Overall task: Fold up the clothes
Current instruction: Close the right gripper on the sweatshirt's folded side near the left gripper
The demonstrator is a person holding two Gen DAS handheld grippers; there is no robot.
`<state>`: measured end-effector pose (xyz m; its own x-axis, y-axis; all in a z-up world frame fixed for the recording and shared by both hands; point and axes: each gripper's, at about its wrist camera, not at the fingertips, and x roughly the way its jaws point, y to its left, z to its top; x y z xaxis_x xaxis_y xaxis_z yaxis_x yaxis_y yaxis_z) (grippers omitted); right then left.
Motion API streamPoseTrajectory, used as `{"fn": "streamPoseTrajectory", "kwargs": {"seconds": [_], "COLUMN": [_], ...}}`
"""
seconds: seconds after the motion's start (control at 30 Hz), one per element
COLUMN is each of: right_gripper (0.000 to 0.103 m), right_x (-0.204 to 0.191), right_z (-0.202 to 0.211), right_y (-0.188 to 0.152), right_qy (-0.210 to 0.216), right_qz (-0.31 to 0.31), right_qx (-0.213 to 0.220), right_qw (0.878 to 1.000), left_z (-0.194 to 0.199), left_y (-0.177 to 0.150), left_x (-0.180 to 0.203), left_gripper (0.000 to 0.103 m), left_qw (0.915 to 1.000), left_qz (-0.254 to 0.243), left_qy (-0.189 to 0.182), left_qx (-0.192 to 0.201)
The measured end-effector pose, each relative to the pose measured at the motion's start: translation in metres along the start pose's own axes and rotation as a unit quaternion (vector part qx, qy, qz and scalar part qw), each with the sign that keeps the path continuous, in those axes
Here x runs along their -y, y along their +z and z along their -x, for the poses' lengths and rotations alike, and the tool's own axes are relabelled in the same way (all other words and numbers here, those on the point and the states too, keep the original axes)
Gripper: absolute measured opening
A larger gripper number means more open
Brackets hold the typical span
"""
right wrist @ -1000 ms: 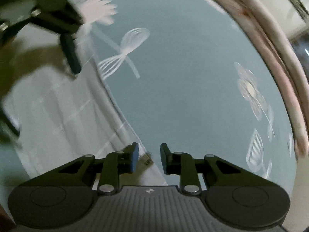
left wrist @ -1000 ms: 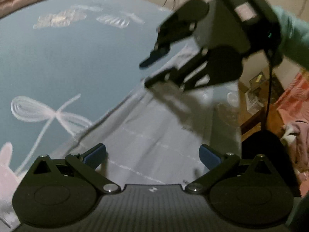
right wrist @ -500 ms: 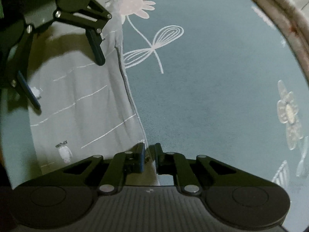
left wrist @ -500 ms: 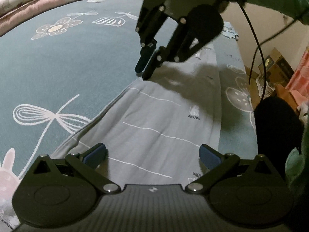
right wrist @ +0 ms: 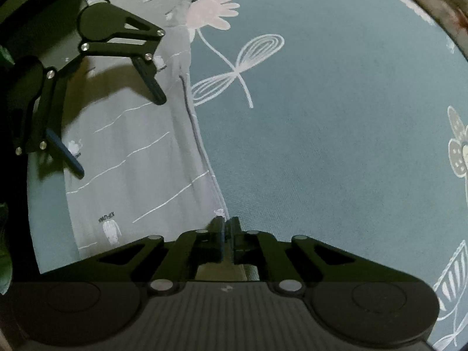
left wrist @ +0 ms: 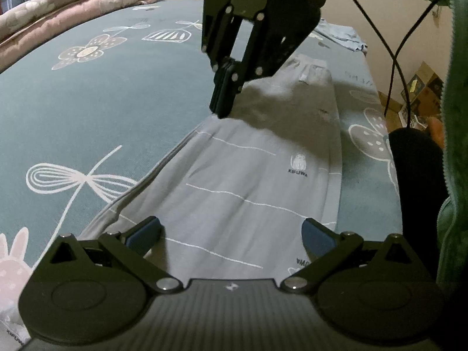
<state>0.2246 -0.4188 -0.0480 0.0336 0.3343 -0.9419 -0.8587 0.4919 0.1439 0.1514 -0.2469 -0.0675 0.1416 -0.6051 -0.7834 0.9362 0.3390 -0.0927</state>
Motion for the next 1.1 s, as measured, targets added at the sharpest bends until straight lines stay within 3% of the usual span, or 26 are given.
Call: {"fn": "streamPoseTrajectory", "kwargs": {"seconds": [0.23, 0.5, 0.6, 0.77, 0.83, 0.97, 1.1], "right_gripper": [0.003, 0.004, 0.009, 0.013, 0.021, 0.021, 0.021], "right_x": [-0.019, -0.039, -0.039, -0.015, -0.004, 0.000, 0.005], "right_z": [0.026, 0.012, 0.006, 0.042, 0.040, 0.014, 0.020], "right_y": [-0.011, -0.022, -0.026, -0.015, -0.016, -0.022, -0.021], "right_qy": [-0.008, 0.032, 0.033, -0.005, -0.019, -0.014, -0.008], "right_qz": [-0.013, -0.026, -0.026, -0.064, -0.072, -0.061, -0.064], "right_qx": [0.027, -0.008, -0.035, 0.046, 0.048, 0.008, 0.031], "right_qw": [1.000, 0.999, 0.998, 0.997, 0.996, 0.998, 0.997], "left_z": [0.003, 0.004, 0.004, 0.004, 0.004, 0.008, 0.022], "left_y": [0.002, 0.002, 0.002, 0.002, 0.002, 0.005, 0.013], "left_x": [-0.009, -0.012, -0.013, -0.013, -0.013, -0.014, -0.020], "left_gripper": [0.102, 0.102, 0.102, 0.102, 0.102, 0.102, 0.102], "left_qw": [0.9996, 0.9994, 0.9994, 0.9995, 0.9995, 0.9992, 0.9959], "left_qz": [0.023, 0.023, 0.023, 0.019, 0.017, 0.032, 0.062], "left_qy": [-0.019, -0.027, -0.027, -0.025, -0.026, -0.024, -0.063], "left_qx": [0.000, 0.001, 0.002, 0.002, 0.001, -0.001, 0.021]}}
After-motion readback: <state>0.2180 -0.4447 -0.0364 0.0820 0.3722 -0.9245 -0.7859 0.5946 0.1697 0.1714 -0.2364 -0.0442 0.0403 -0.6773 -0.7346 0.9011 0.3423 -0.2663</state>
